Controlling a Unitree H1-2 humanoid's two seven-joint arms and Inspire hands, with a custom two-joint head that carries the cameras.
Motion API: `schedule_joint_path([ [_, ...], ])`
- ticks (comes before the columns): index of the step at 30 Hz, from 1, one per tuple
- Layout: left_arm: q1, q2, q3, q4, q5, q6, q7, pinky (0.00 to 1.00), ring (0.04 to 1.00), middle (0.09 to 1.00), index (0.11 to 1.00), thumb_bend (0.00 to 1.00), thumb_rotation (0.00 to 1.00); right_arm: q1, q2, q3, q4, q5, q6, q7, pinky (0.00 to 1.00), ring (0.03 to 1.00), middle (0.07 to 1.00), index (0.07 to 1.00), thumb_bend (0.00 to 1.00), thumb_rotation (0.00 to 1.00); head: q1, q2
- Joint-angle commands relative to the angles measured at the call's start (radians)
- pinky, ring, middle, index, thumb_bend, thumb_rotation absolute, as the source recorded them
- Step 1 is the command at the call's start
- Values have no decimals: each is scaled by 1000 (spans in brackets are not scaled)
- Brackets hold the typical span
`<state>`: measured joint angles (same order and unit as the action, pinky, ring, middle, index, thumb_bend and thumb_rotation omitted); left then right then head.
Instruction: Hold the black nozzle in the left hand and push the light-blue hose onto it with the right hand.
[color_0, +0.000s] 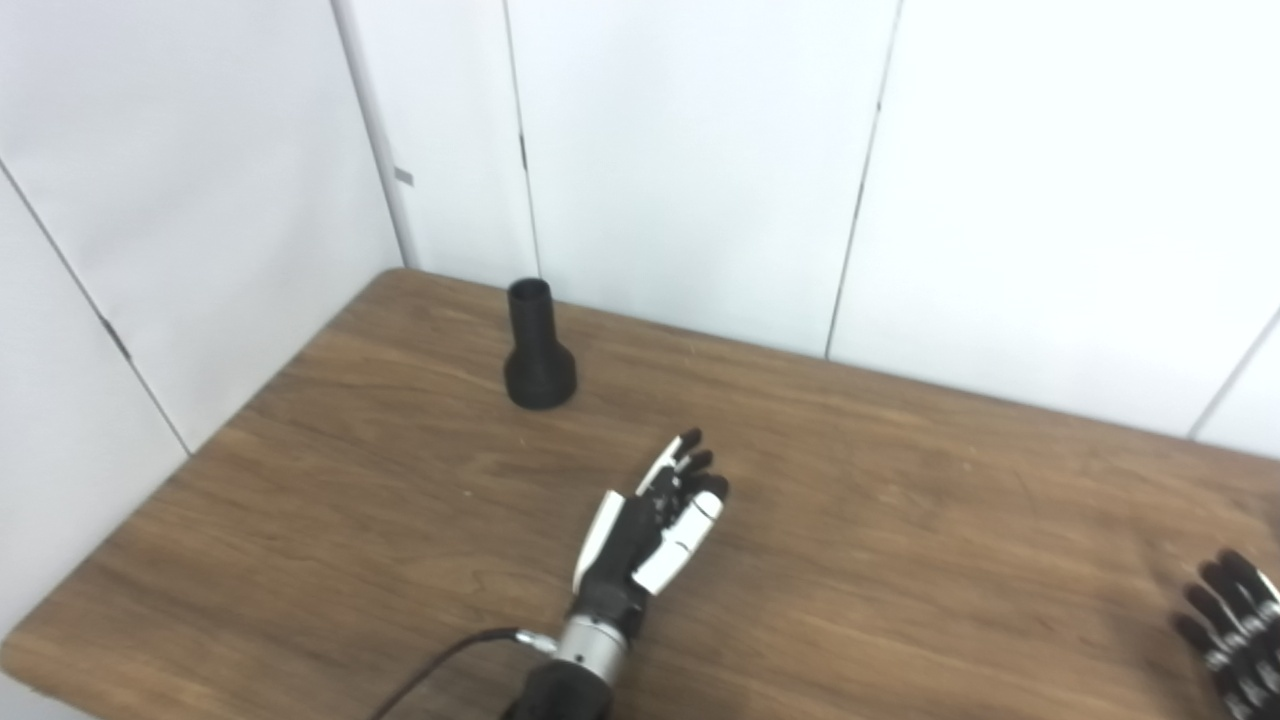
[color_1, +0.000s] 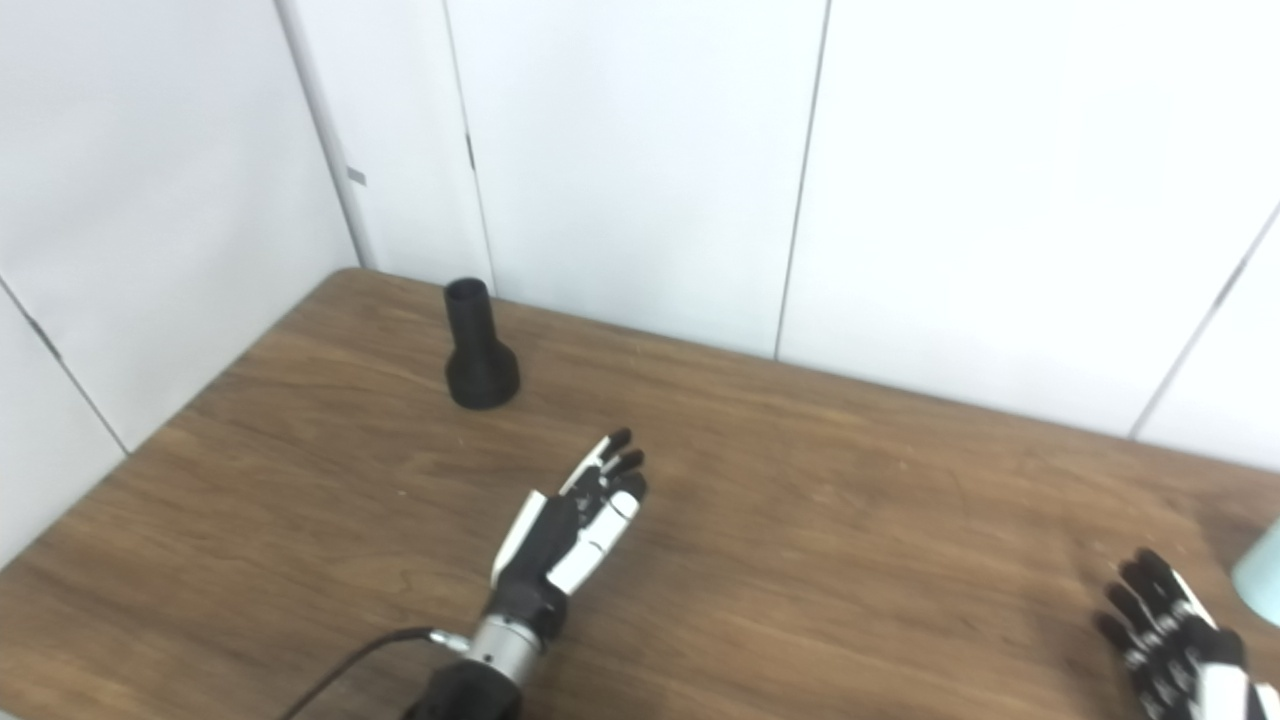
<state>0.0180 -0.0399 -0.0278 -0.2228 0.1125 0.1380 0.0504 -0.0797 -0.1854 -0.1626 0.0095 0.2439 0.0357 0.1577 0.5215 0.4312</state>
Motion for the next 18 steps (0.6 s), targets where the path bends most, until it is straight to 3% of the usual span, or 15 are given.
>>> schedule_joint_path([
  [1, -31, -10, -4, -3, -4, -48, 6, 922, 934, 935, 927, 385, 704, -21, -15, -10, 19, -6, -19, -7, 904, 923, 913, 919, 570, 979, 2, 1],
  [5, -32, -12, -4, 28, -16, -78, 4, 933, 943, 947, 936, 394, 714, -25, -15, -8, 32, -6, -28, -6, 905, 925, 918, 926, 537, 999, 7, -22],
  [12, -33, -4, 6, 20, -39, -76, 0, 961, 968, 965, 945, 380, 674, -26, -14, -5, 38, -4, -33, -3, 940, 930, 919, 928, 495, 1000, -21, -10],
  [14, -31, 2, 11, 6, -33, -68, 5, 953, 964, 965, 945, 408, 639, -25, -13, -5, 36, -3, -31, -5, 934, 926, 916, 924, 488, 1000, -27, -6],
  [18, -24, 19, 20, -53, 45, -22, 33, 886, 925, 932, 917, 535, 443, -19, -12, -9, 25, 7, -20, -4, 915, 915, 909, 916, 490, 1000, -45, 3],
])
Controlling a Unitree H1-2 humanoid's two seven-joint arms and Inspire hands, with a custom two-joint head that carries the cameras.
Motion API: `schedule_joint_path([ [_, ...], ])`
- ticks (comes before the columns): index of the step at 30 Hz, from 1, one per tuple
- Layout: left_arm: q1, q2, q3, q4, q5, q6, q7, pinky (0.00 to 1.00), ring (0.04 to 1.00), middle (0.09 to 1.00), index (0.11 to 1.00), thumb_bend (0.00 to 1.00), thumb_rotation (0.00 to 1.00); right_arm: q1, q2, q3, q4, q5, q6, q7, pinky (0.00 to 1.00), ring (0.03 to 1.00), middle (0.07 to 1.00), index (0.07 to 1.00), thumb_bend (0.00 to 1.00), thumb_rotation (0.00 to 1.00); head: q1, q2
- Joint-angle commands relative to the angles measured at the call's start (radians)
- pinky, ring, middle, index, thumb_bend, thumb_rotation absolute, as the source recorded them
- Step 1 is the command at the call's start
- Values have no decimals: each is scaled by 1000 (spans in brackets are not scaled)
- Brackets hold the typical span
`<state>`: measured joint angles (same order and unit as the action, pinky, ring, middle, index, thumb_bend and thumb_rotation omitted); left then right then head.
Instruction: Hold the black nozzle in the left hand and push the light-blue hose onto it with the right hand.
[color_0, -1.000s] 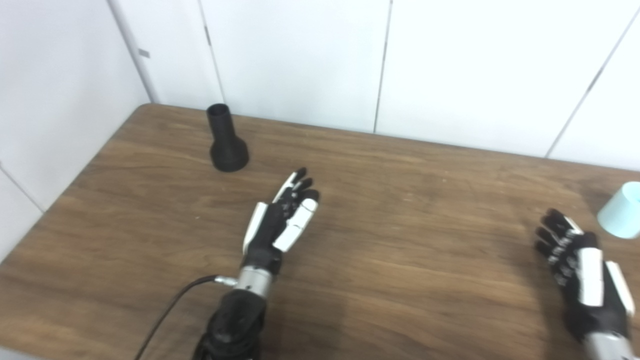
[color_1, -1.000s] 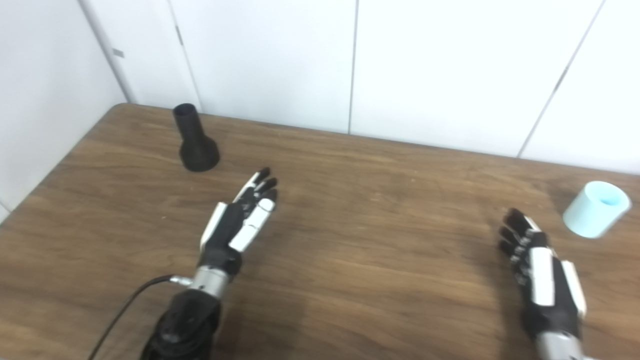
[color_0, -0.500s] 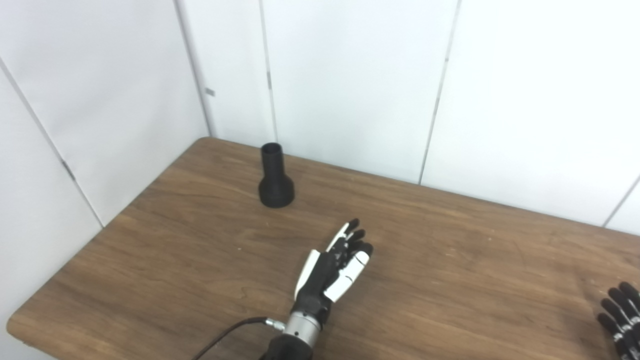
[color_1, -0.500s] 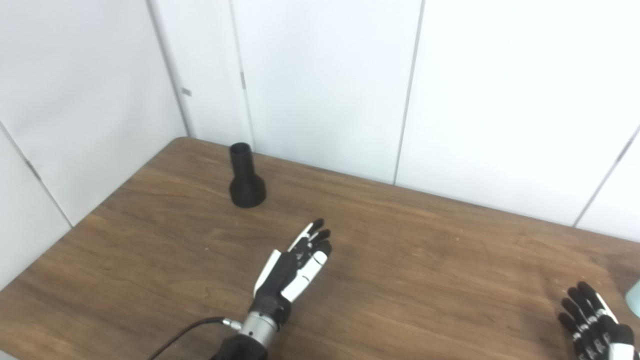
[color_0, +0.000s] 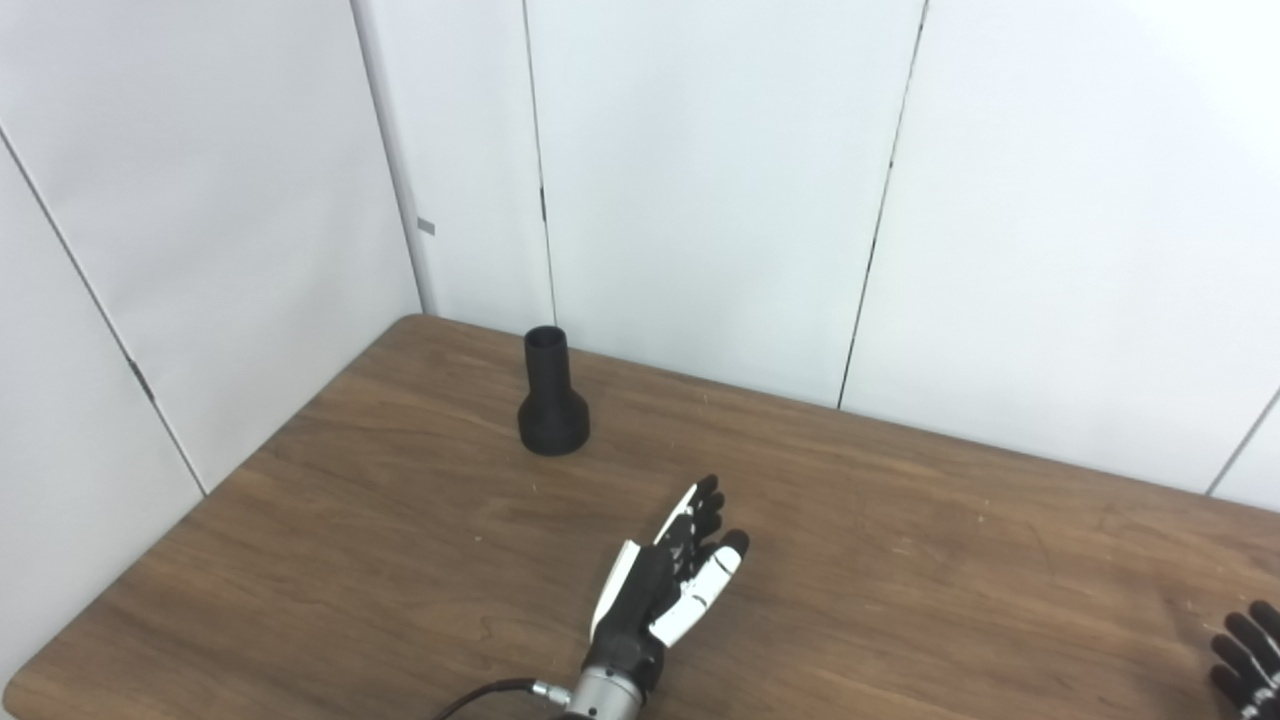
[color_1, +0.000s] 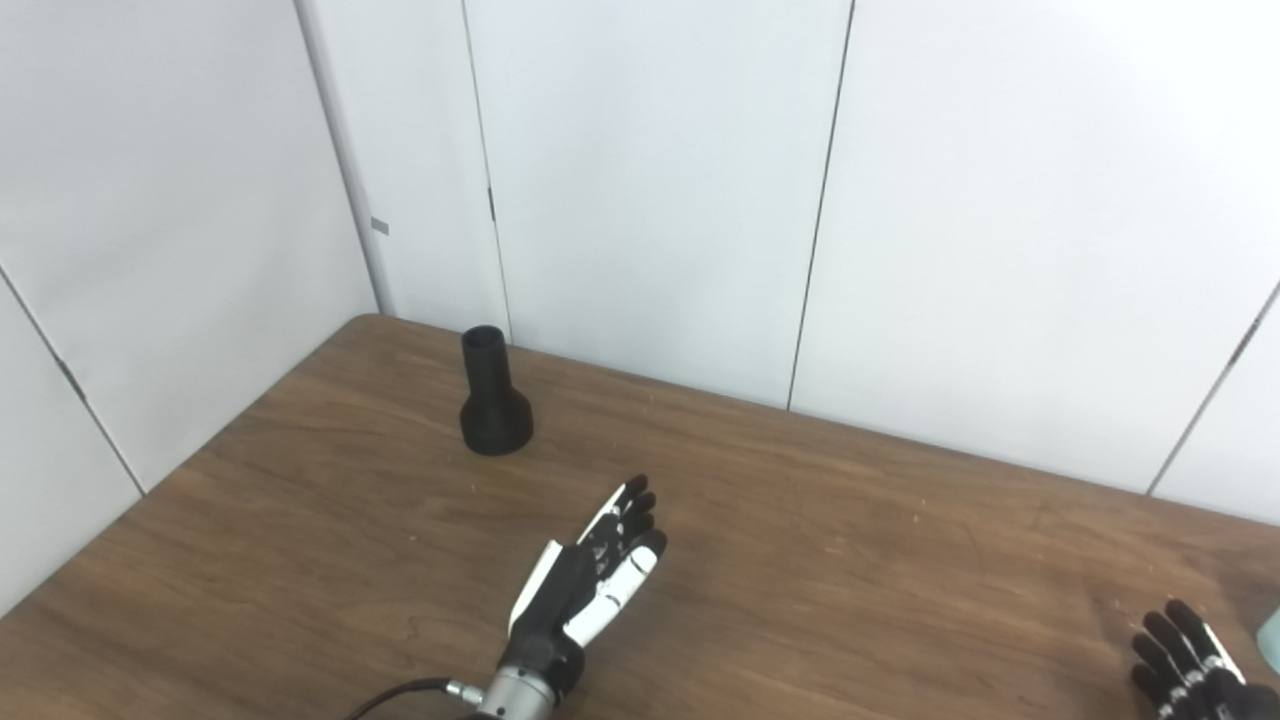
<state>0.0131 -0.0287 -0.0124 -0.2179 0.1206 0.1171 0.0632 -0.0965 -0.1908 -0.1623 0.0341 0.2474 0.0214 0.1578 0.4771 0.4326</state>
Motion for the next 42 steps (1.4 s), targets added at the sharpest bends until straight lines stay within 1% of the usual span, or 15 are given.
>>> schedule_joint_path([
  [1, -17, 12, 8, -75, 59, 14, 27, 867, 916, 923, 908, 590, 377, -1, -8, -10, -1, 6, -5, -3, 910, 912, 906, 913, 494, 1000, -1, 1],
  [4, -10, 37, 28, -139, 148, 62, 51, 838, 889, 892, 882, 698, 253, 8, -6, -12, -17, 14, 6, -5, 900, 907, 901, 908, 499, 1000, -11, 4],
  [6, -10, 54, 46, -159, 179, 74, 61, 834, 878, 878, 873, 727, 207, 12, -4, -11, -22, 15, 8, -7, 896, 904, 898, 906, 502, 1000, -15, 5],
  [9, -26, 93, 109, -181, 183, 100, 68, 839, 864, 869, 866, 777, 124, 18, -1, -7, -24, 7, 5, -10, 889, 897, 892, 901, 515, 987, -19, 7],
  [11, -39, 121, 147, -201, 180, 124, 63, 839, 861, 863, 864, 789, 97, 20, -1, -4, -23, 3, 3, -11, 885, 894, 890, 899, 520, 981, -20, 9],
  [14, -56, 170, 193, -240, 191, 159, 55, 853, 871, 873, 866, 787, 116, 21, -3, -3, -16, 0, -1, -10, 879, 890, 888, 895, 521, 973, -16, 11],
  [18, -69, 216, 215, -266, 237, 194, 55, 854, 880, 877, 869, 761, 149, 23, -6, -2, -12, 4, -1, -6, 877, 888, 889, 888, 518, 969, -15, 17],
  [22, -90, 275, 273, -217, 211, 195, 53, 867, 889, 890, 879, 768, 177, 25, -9, -1, -5, 4, -5, -1, 872, 888, 889, 885, 522, 963, -15, 19],
  [25, -105, 325, 314, -169, 200, 194, 44, 878, 899, 901, 887, 798, 247, 24, -9, -1, 2, 6, -7, 1, 869, 887, 888, 884, 527, 958, -13, 19],
  [29, -142, 382, 338, -118, 196, 213, 40, 873, 908, 903, 889, 808, 267, 19, -7, 2, 18, 1, -16, 1, 864, 884, 885, 881, 535, 949, -10, 20],
  [31, -165, 410, 334, -85, 209, 225, 39, 877, 920, 906, 889, 808, 262, 17, -7, 3, 25, -1, -20, 1, 861, 882, 885, 880, 539, 945, -10, 19],
  [34, -219, 494, 269, 15, 298, 249, 13, 909, 926, 906, 885, 839, 304, 12, -9, 4, 34, -4, -25, 1, 855, 877, 883, 876, 550, 935, -12, 19],
  [36, -237, 555, 214, 82, 357, 232, -2, 922, 926, 905, 887, 874, 341, 12, -9, 4, 36, -4, -29, 2, 847, 871, 881, 874, 558, 929, -15, 19],
  [39, -267, 622, 139, 164, 423, 217, -14, 983, 939, 913, 896, 884, 337, 11, -8, 6, 42, -4, -35, 4, 830, 864, 871, 868, 572, 919, -16, 20],
  [42, -307, 661, 86, 247, 444, 193, -30, 999, 974, 933, 913, 912, 369, 10, -8, 7, 50, -5, -42, 7, 814, 854, 858, 863, 587, 909, -16, 20],
])
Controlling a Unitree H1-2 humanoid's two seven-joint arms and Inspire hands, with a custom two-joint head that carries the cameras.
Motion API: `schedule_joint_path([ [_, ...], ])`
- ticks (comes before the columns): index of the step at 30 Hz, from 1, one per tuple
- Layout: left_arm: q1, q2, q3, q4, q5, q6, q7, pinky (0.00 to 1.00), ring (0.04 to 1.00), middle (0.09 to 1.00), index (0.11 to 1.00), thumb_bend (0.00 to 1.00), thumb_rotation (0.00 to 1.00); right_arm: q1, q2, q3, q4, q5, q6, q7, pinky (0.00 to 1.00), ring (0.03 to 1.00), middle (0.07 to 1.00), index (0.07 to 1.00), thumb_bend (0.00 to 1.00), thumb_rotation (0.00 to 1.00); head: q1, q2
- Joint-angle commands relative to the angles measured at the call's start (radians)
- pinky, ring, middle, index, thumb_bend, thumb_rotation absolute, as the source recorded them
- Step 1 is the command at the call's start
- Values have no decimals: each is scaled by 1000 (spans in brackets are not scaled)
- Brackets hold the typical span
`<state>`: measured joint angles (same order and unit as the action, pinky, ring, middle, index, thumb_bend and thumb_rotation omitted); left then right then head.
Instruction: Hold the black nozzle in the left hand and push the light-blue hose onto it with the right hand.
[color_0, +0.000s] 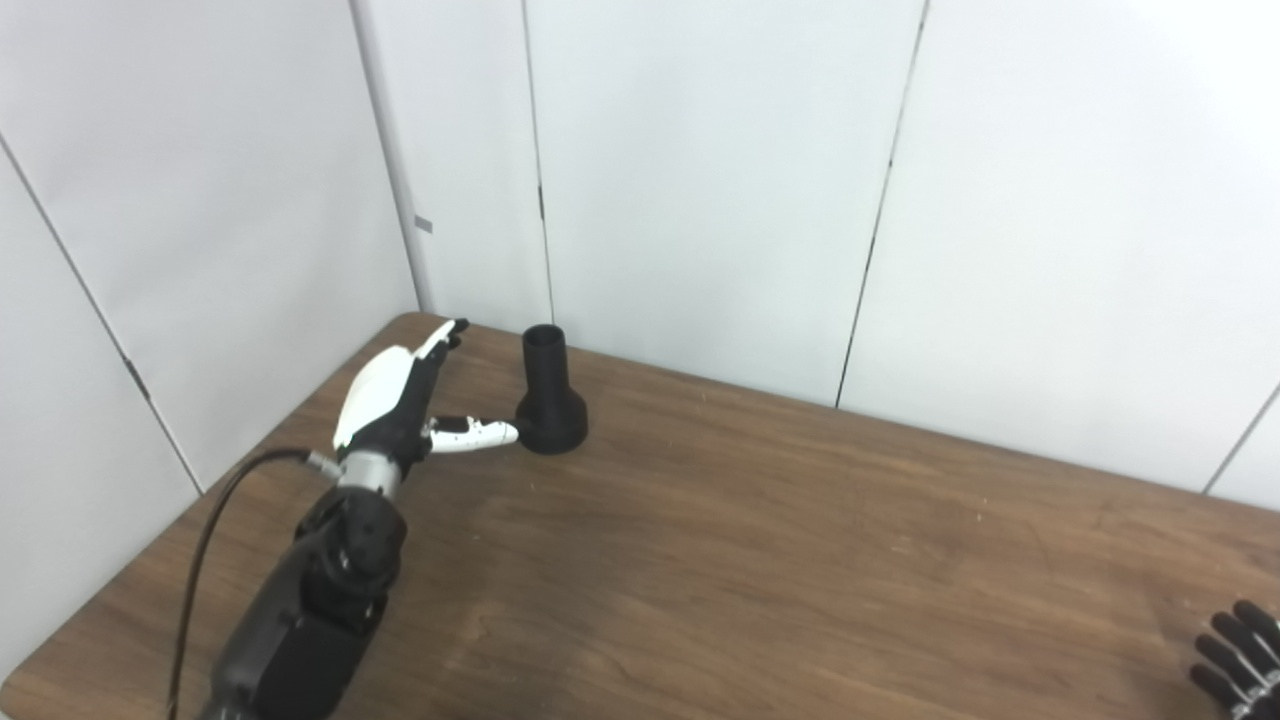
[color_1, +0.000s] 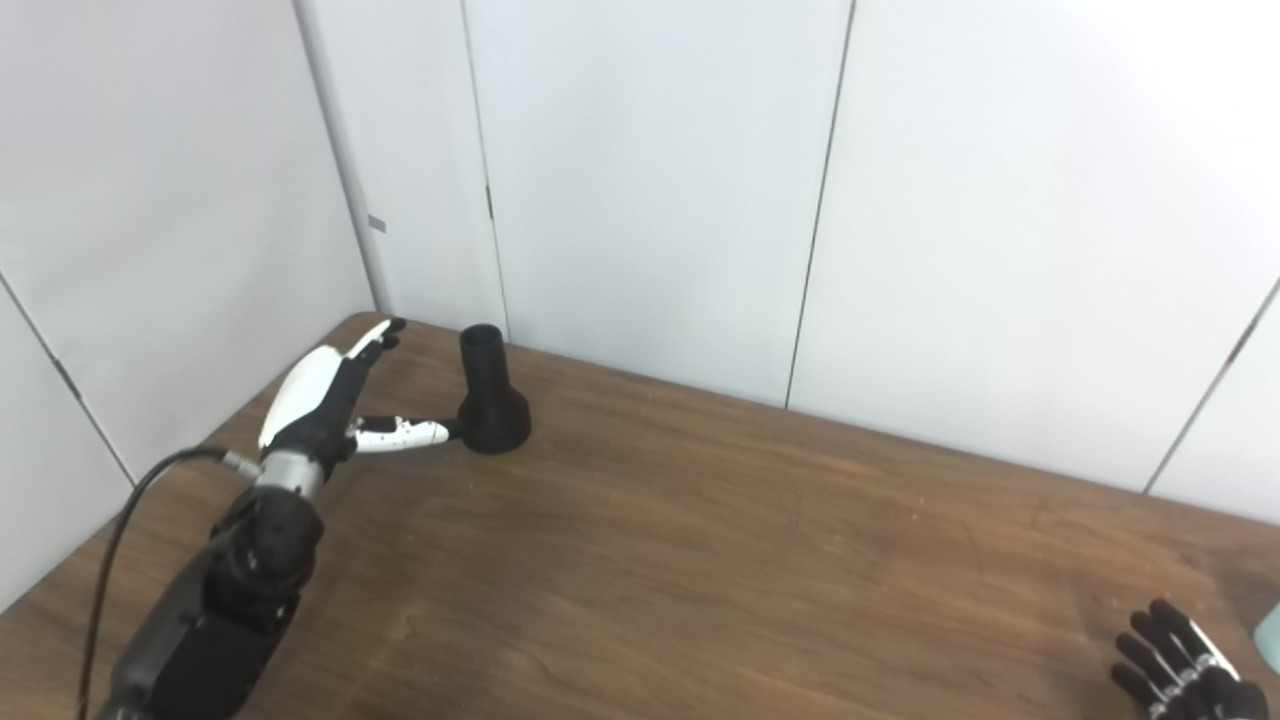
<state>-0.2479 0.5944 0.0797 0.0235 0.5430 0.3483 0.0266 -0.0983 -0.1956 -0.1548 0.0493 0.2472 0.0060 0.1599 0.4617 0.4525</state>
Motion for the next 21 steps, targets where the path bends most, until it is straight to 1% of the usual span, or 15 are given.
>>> schedule_joint_path([
  [1, -56, 43, -16, 23, 21, -47, 3, 1000, 985, 943, 921, 929, 390, 12, -3, 0, 36, -6, -28, 5, 810, 852, 856, 861, 592, 906, -1, 0],
  [4, -89, 56, -47, 72, 12, -58, -26, 1000, 998, 967, 933, 952, 416, 10, -4, 0, 47, -7, -36, 7, 797, 842, 849, 858, 601, 900, -3, 0],
  [6, -115, 59, -67, 104, 8, -43, -56, 1000, 1000, 984, 941, 959, 428, 9, -6, 0, 48, -7, -37, 7, 791, 840, 845, 856, 606, 897, -6, 1],
  [9, -136, 59, -81, 132, 4, -31, -81, 1000, 1000, 996, 949, 963, 440, 9, -7, 0, 50, -8, -39, 8, 786, 837, 842, 853, 612, 894, -9, 1],
  [12, -158, 51, -97, 169, 6, -20, -97, 1000, 1000, 1000, 960, 968, 451, 8, -7, 1, 56, -10, -45, 9, 778, 832, 836, 850, 621, 887, -12, 2],
  [17, -183, 44, -132, 203, 26, 18, -120, 1000, 1000, 1000, 971, 975, 466, 8, -6, 1, 60, -18, -51, 8, 772, 828, 831, 847, 640, 884, -14, 5],
  [21, -205, 42, -163, 230, 33, 36, -132, 1000, 1000, 1000, 979, 1000, 500, 8, -5, 1, 62, -26, -54, 6, 766, 825, 827, 843, 650, 884, -19, 5],
])
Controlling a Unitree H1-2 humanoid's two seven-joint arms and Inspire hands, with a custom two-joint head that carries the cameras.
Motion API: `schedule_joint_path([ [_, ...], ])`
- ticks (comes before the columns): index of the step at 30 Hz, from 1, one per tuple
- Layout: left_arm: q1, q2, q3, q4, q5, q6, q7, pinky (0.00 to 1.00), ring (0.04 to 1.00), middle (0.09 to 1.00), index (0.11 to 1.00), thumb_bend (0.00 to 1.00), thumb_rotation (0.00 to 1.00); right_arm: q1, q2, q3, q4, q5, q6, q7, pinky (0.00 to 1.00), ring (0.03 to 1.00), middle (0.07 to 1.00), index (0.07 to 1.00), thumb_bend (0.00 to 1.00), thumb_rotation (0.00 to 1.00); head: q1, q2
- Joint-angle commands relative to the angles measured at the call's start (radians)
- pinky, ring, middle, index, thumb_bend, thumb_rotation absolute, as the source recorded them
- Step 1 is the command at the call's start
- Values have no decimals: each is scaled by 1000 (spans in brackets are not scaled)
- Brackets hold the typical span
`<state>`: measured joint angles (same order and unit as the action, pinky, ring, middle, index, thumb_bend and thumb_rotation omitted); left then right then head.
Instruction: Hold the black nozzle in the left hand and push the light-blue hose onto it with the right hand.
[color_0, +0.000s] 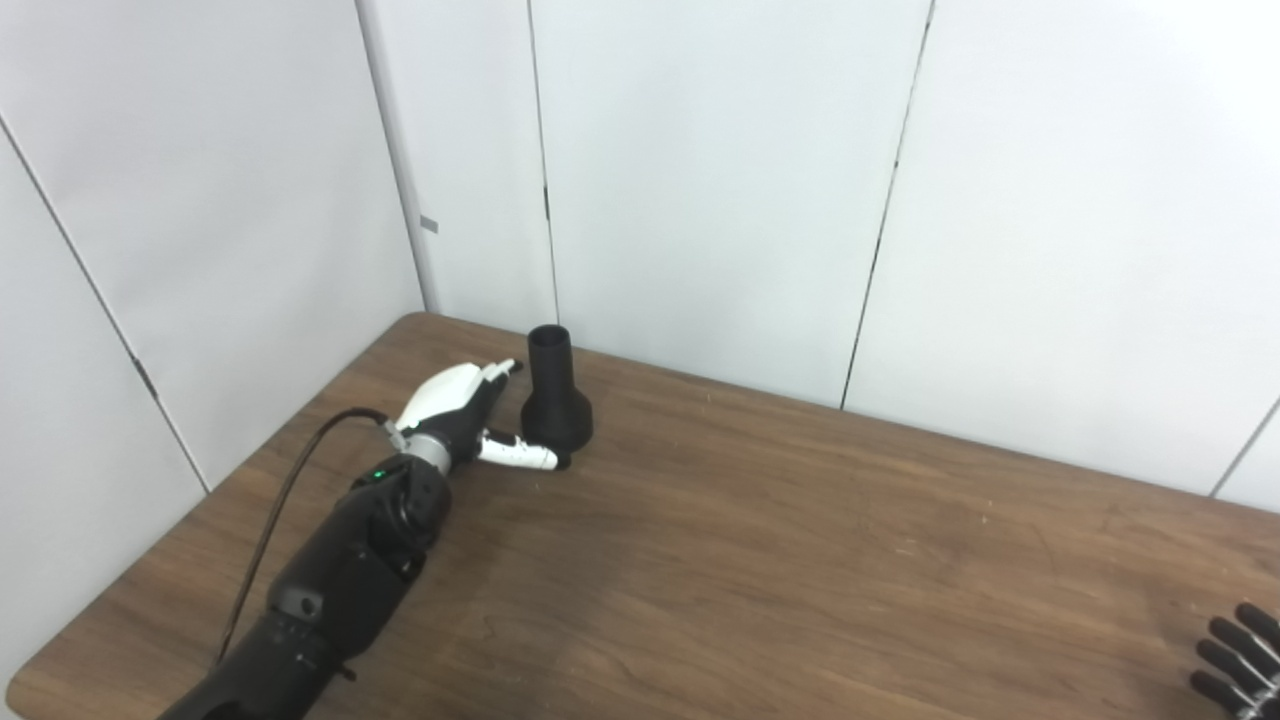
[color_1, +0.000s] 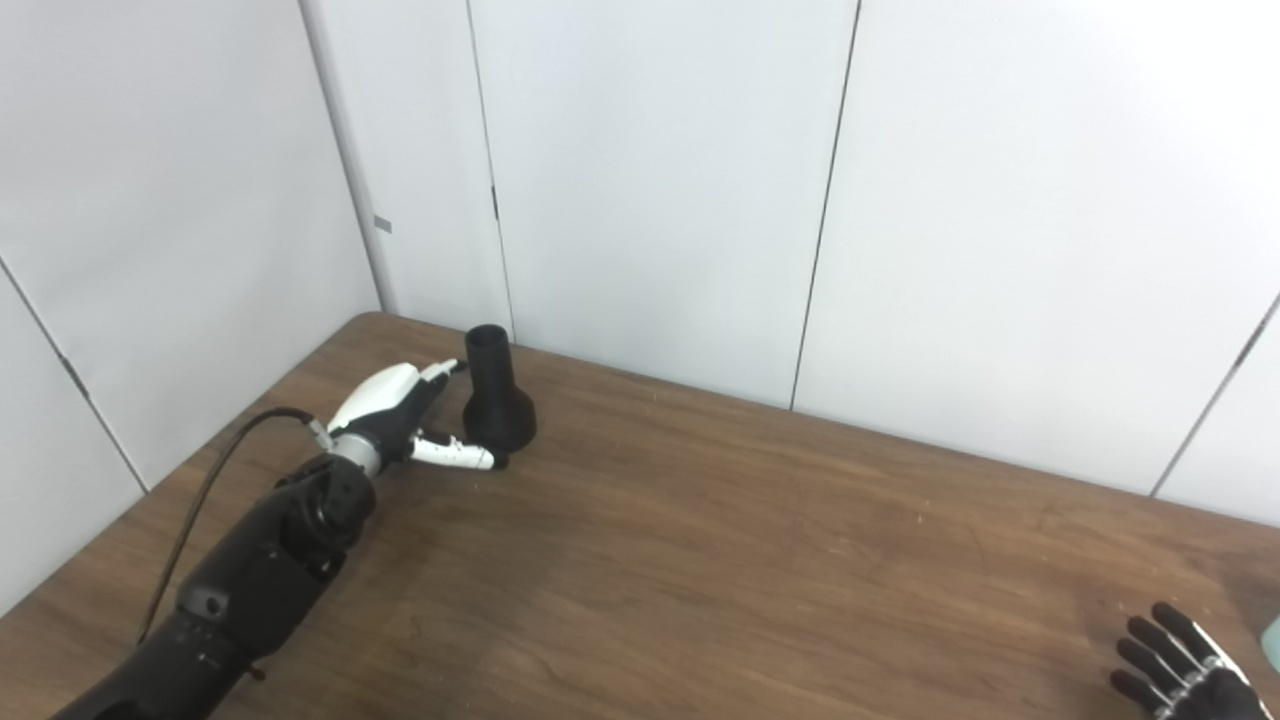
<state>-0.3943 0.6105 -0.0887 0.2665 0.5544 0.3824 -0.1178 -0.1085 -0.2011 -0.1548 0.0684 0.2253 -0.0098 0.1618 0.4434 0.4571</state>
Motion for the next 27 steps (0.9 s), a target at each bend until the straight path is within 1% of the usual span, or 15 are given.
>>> schedule_joint_path([
  [1, -63, 24, 0, -9, 20, 4, 10, 1000, 1000, 1000, 980, 1000, 504, 18, 1, 1, 42, -5, -38, 3, 766, 825, 827, 842, 651, 884, -4, 1],
  [5, -85, 12, -23, 16, 28, 7, 16, 1000, 1000, 1000, 973, 1000, 515, 18, 2, 1, 44, -11, -41, 0, 762, 821, 819, 839, 657, 880, -7, 0],
  [7, -94, 9, -31, 28, 34, 5, 23, 1000, 1000, 1000, 973, 1000, 506, 19, 3, 0, 44, -14, -42, -1, 762, 817, 815, 836, 659, 879, -11, 4],
  [12, -134, 2, -56, 105, 56, -14, 53, 1000, 1000, 993, 939, 995, 456, 19, 7, 2, 37, -21, -41, -5, 762, 812, 809, 834, 657, 879, -18, 6],
  [15, -147, 0, -63, 135, 55, -25, 65, 1000, 1000, 987, 929, 993, 450, 19, 8, 2, 40, -23, -44, -5, 765, 813, 809, 836, 656, 881, -18, 6],
  [20, -155, -11, -69, 146, 49, -29, 70, 1000, 1000, 969, 918, 991, 438, 18, 13, 4, 35, -28, -41, -9, 768, 814, 811, 837, 654, 882, -23, 10],
  [22, -156, -16, -71, 143, 46, -30, 71, 1000, 1000, 951, 904, 977, 409, 19, 16, 5, 31, -29, -36, -10, 789, 828, 825, 842, 681, 885, -24, 11],
  [27, -156, -22, -83, 141, 50, -33, 75, 1000, 1000, 919, 879, 951, 361, 30, 18, 3, 6, -29, -16, -12, 805, 839, 834, 852, 697, 887, -30, 16],
])
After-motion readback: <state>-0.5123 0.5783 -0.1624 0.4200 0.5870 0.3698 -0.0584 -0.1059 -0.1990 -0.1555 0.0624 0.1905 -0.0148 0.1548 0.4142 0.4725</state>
